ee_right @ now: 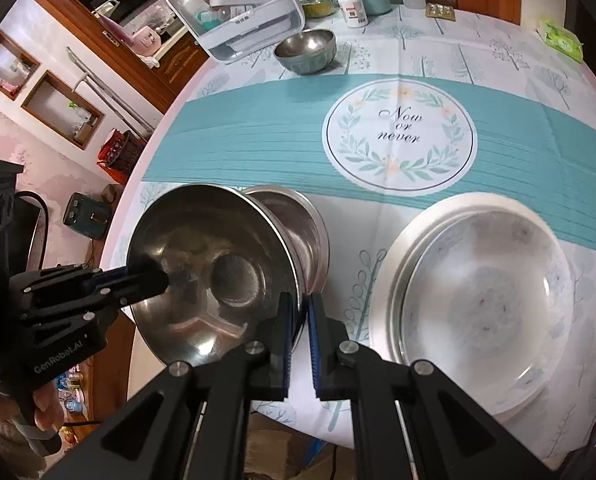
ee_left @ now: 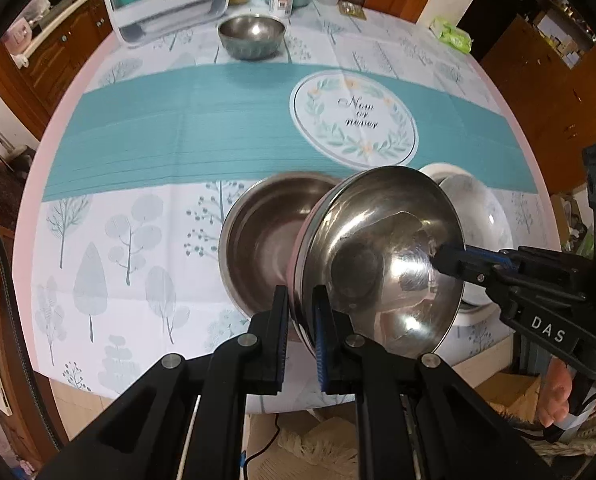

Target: Organize plates and bowls

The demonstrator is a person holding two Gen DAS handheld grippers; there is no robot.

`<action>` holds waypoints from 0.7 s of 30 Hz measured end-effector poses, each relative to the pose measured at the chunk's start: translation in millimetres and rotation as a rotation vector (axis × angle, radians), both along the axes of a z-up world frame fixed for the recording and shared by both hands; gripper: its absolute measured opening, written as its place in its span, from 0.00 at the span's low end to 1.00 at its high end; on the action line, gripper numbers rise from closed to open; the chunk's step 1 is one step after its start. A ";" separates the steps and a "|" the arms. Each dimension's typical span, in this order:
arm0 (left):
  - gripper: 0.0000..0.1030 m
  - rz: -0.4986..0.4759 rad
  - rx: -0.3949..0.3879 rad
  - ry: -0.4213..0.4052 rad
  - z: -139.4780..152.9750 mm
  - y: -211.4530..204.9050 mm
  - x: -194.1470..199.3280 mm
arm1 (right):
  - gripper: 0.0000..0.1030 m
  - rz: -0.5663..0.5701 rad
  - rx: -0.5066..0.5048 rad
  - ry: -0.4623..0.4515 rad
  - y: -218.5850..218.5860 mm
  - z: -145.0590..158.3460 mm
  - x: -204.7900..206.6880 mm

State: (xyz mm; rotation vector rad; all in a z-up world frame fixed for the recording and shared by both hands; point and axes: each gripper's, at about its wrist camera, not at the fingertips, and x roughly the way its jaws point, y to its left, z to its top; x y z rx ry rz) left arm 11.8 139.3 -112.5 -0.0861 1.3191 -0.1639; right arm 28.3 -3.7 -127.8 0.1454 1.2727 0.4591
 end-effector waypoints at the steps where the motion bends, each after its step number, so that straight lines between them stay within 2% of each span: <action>1: 0.09 -0.007 0.000 0.012 -4.2 2.9 1.2 | 0.07 -0.010 -0.001 0.013 3.2 -3.7 1.3; 9: 0.09 -0.048 -0.007 0.064 -32.1 19.5 21.7 | 0.07 -0.078 -0.030 0.070 22.0 -27.4 13.4; 21: 0.09 -0.110 -0.021 0.124 -62.6 23.3 44.1 | 0.07 -0.128 -0.096 0.099 32.3 -39.5 30.8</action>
